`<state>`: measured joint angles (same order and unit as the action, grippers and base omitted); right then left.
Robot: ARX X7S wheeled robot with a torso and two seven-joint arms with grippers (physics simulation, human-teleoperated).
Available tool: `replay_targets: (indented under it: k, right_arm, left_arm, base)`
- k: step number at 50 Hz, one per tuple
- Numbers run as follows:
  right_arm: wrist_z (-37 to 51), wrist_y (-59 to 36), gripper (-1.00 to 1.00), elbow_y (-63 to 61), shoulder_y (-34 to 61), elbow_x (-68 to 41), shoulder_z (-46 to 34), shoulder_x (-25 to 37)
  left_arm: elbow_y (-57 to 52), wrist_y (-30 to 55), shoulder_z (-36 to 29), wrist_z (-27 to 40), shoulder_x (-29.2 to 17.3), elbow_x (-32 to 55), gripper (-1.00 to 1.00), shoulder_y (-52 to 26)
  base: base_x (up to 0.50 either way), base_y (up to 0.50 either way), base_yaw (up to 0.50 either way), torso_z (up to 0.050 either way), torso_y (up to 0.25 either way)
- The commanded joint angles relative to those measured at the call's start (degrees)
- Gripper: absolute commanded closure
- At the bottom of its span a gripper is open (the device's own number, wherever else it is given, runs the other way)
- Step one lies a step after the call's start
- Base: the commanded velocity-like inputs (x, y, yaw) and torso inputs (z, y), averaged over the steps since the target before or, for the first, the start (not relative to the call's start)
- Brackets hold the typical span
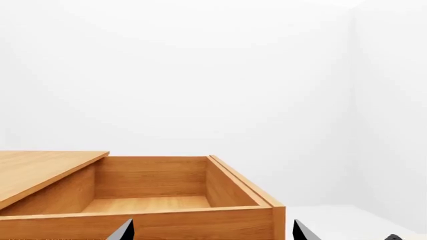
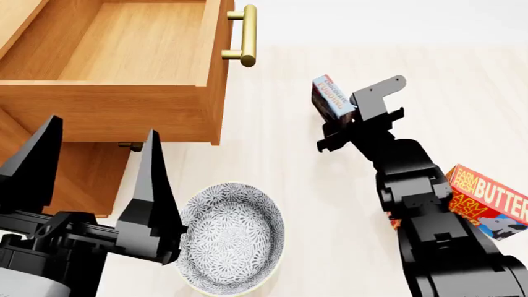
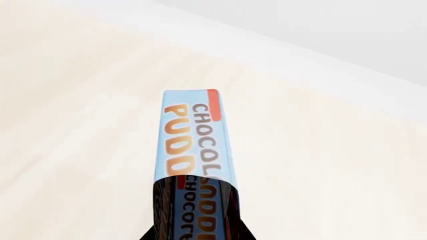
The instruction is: Put the chocolate pudding in the top drawer of the cabinet and close it.
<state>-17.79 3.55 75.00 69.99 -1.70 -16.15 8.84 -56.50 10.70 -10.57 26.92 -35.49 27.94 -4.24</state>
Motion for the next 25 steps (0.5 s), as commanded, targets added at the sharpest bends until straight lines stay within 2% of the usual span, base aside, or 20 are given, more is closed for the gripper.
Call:
replay_targets:
  k: [1, 4, 9, 16, 25]
  right_arm:
    - [-0.3, 2.9, 1.00, -0.2, 1.1, 0.0, 1.4, 0.1]
    - [-1.1, 3.0, 1.00, -1.6, 0.7, -0.6, 1.8, 0.2]
    - [-1.9, -6.7, 1.00, -19.4, -5.7, -2.8, 3.1, 1.8]
    - [-2.0, -13.7, 1.00, -34.8, -11.9, -6.0, 5.2, 3.3]
    - [-1.3, -18.1, 1.00, -47.6, -17.9, -9.0, 7.1, 4.5]
  left_arm:
    - [0.1, -0.2, -0.4, 0.5, -0.2, -0.3, -1.00, -0.1]
    - [0.0, -0.2, -0.2, 0.7, -0.3, -0.2, -1.00, -0.1]
    - [-0.2, -0.2, 0.0, 1.2, -0.6, -0.2, -1.00, -0.1]
    - [-0.5, -0.3, 0.1, 1.6, -1.0, -0.4, -1.00, 0.1]
    - [-0.6, -0.3, -0.3, 2.0, -1.3, -0.7, -1.00, 0.0]
  base:
    - [0.00, 0.00, 0.00, 0.000, 0.000]
    - [0.00, 0.00, 0.00, 0.000, 0.000]
    - [0.00, 0.00, 0.00, 0.000, 0.000]
    - [0.00, 0.00, 0.00, 0.000, 0.000]
    - [0.00, 0.00, 0.00, 0.000, 0.000]
